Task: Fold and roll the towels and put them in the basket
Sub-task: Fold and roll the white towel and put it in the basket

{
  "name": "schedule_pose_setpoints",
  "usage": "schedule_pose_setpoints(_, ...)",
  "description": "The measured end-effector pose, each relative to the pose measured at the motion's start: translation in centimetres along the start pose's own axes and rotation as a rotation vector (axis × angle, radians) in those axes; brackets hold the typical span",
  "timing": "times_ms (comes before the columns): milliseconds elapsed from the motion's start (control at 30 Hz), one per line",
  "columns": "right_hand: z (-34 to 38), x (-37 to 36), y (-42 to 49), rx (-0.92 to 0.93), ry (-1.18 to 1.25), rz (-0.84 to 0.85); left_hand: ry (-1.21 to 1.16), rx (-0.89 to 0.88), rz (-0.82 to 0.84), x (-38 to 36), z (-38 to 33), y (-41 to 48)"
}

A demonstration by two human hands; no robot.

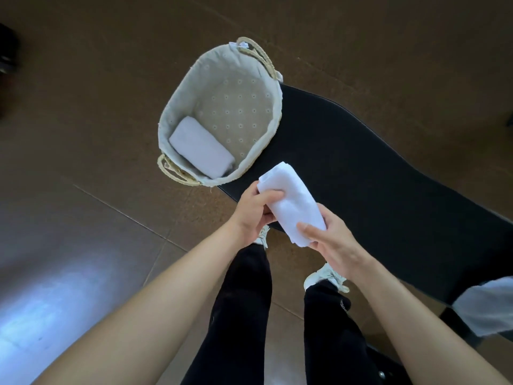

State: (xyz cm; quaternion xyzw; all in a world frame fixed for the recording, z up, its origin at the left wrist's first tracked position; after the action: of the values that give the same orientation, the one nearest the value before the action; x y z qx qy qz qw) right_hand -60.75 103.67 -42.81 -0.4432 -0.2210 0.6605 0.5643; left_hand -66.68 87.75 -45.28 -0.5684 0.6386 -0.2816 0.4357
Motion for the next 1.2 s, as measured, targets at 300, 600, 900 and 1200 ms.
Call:
schedule_pose_setpoints(300, 7.3, -5.6, 2.2, 0.075, -0.140, 0.082, -0.014, -0.123, 0.033, 4.5, -8.1, -1.9)
schedule_pose_setpoints(600, 13.9, -10.2, 8.6, 0.229, -0.570, -0.041, 0.045, -0.242, -0.176, 9.7, -16.8, 1.0)
schedule_pose_setpoints(900, 16.2, -12.4, 16.3, 0.140, -1.079, -0.106, 0.433, -0.198, -0.473, 14.1, -19.3, 5.9)
schedule_pose_setpoints(1200, 15.1, -12.7, 20.6, -0.092, -1.355, -0.060, 0.992, -0.240, -0.521, 14.1, -19.2, 7.8)
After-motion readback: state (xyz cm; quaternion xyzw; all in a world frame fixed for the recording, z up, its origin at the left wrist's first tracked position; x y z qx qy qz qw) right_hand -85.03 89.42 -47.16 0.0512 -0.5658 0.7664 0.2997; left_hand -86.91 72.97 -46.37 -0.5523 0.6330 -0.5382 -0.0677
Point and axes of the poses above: each hand's wrist, its own y-axis towards the middle knuckle, its own x-axis out of the back of the hand, z = x × y, the point moved 7 cm from there along y, towards the middle knuckle, and after that the axes turned 1 degree about -x, right-handed, at the moved point
